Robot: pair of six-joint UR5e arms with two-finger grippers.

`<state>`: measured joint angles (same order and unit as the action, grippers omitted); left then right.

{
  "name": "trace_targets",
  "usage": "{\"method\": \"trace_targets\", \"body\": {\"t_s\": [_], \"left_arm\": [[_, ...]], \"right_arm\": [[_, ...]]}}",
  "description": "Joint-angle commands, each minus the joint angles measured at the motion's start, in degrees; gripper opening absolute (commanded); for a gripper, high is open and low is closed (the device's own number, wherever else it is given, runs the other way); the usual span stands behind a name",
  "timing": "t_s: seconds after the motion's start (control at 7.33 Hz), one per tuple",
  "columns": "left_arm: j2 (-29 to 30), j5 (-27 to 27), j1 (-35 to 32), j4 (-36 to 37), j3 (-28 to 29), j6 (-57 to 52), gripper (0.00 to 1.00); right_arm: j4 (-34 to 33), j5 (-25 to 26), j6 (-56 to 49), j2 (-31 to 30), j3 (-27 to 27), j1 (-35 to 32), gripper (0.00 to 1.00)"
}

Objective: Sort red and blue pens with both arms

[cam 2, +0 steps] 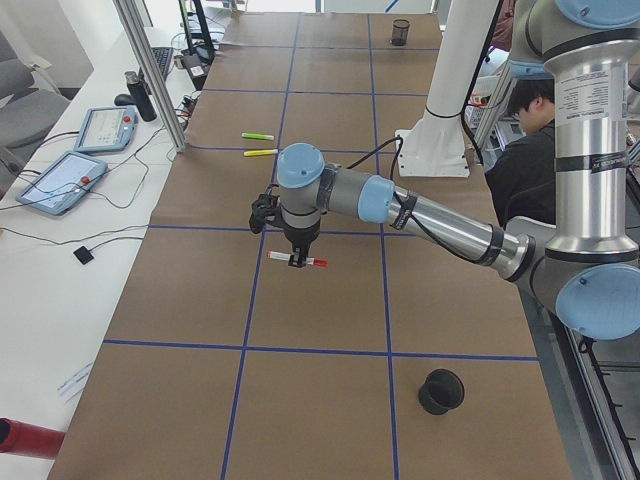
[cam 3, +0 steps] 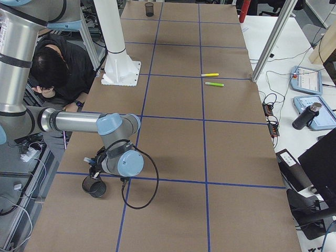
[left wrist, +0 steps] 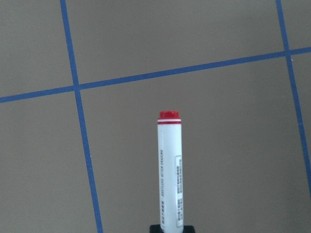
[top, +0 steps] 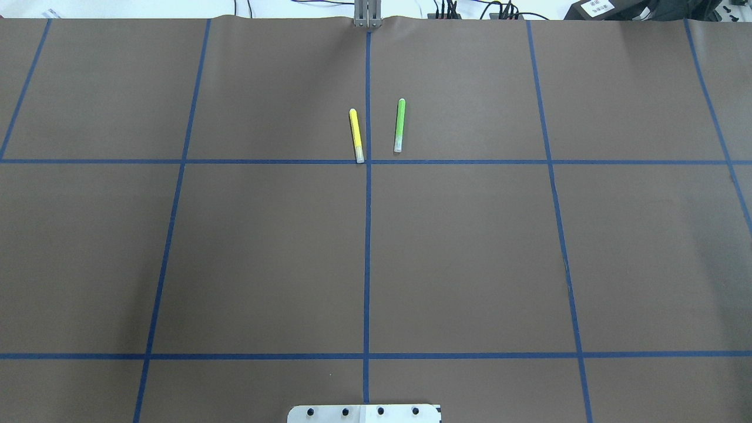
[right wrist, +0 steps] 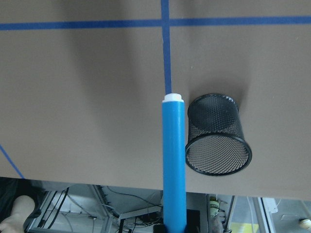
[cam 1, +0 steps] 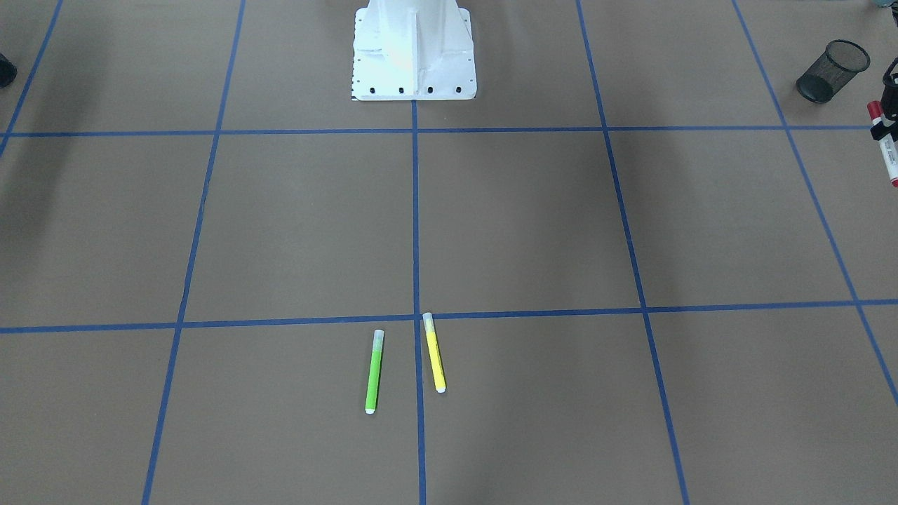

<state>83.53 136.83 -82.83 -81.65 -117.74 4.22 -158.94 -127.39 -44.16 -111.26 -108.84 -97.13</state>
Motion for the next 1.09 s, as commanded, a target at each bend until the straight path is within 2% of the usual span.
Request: {"method": "trace_targets", "body": {"t_s": [0.0,0.14,0.41,0.68,0.95], "left_arm": [[0.31,-0.60,0.04,0.00,-0.12,-0.01,0.00],[0.75,-1.56,0.21,0.00,0.14,-0.01,0.00],[1.10,-1.57,0.39,-0.08,0.40,0.08,0.00],[1.54,-1.57,0.39,-0.08,0.66,0.26,0.00],[1.63,-1.57,0.48,-0.08,0.58,0.26,0.00]], "right_arm": [[-0.58,-1.02,-2.95,-0.71,8.16,-1.05,0.00],[-0.84,-2.94,-2.86,-0.28,10.99,-1.14,0.00],[-0.93,-2.78,-2.77,-0.88,12.51,-2.36,0.00],[-0.93,-2.52,-2.77,-0.89,16.79,-4.99,0.00],[-0.85,-2.34,-2.34,-0.80,17.52,-5.44,0.00]]}}
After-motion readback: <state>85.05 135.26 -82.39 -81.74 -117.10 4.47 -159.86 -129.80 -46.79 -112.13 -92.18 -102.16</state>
